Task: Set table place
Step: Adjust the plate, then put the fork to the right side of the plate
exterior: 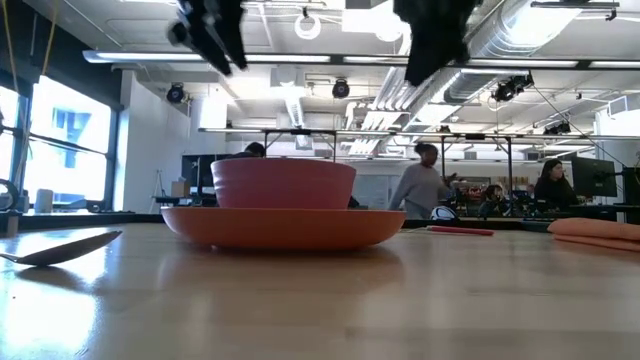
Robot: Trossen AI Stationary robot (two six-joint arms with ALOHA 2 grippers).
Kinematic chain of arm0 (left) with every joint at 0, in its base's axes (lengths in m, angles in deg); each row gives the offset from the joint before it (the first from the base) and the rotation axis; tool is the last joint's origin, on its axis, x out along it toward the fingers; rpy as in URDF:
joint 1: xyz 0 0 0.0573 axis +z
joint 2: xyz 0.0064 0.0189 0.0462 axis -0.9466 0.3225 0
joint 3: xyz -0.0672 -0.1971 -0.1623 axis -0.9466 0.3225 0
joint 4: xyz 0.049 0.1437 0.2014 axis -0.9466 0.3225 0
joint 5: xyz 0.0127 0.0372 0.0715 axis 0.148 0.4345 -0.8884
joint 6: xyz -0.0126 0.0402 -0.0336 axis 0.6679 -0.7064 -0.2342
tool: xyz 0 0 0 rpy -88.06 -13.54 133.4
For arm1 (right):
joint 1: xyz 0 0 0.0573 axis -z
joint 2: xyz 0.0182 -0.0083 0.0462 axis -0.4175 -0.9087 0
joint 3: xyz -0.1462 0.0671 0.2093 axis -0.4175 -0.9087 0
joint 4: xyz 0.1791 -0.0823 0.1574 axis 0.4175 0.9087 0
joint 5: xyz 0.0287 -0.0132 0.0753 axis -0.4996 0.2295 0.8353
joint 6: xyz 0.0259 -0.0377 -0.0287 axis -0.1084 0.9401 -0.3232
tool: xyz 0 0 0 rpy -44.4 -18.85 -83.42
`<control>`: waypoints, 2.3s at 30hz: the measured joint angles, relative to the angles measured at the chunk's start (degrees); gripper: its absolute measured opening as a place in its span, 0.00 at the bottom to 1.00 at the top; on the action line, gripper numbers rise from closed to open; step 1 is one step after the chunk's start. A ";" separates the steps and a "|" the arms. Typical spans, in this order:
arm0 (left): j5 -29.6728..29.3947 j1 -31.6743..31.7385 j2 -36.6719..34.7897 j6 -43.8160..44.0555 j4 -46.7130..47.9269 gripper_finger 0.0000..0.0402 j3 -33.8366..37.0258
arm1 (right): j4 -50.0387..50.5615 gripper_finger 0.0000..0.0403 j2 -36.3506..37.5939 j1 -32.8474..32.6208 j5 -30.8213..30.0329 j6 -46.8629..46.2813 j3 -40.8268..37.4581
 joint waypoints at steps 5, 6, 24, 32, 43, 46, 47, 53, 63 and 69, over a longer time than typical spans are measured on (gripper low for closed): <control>-6.45 0.00 -9.26 5.70 8.26 0.52 -1.14 | -18.34 0.03 -2.13 -2.20 8.75 -5.13 -13.55; -7.57 0.00 -10.73 6.77 9.82 0.52 -1.15 | -21.73 0.02 -2.51 -2.92 9.13 -6.11 -15.74; -11.08 0.00 -16.83 10.75 17.62 0.49 -1.13 | -32.32 0.00 -20.66 -9.42 10.61 -9.46 -15.35; -11.08 0.00 -16.81 10.75 17.87 0.49 -1.13 | -31.32 0.00 -21.85 -8.77 8.85 -8.74 -15.38; -11.08 0.00 -16.81 10.77 18.39 0.49 -1.13 | -26.26 0.00 -21.85 -5.95 8.11 -4.60 -15.35; -11.08 0.00 -16.81 10.79 18.39 0.49 -1.13 | -23.13 0.00 -21.84 -5.29 7.88 -3.32 -15.35; -11.08 0.00 -16.81 10.79 18.39 0.49 -1.13 | -22.04 0.00 -21.84 -5.01 7.77 -2.83 -15.35; -11.05 0.00 -16.81 10.81 18.39 0.49 -1.11 | -18.12 0.00 -21.83 -3.63 7.55 -0.25 -15.35; -11.05 0.00 -16.79 10.99 18.43 0.49 -1.11 | -13.73 0.00 -20.89 -3.54 7.83 0.55 -15.39; -11.03 -0.02 -16.57 11.03 18.43 0.49 -1.11 | -13.35 0.00 -13.16 -3.50 7.17 -0.21 -15.40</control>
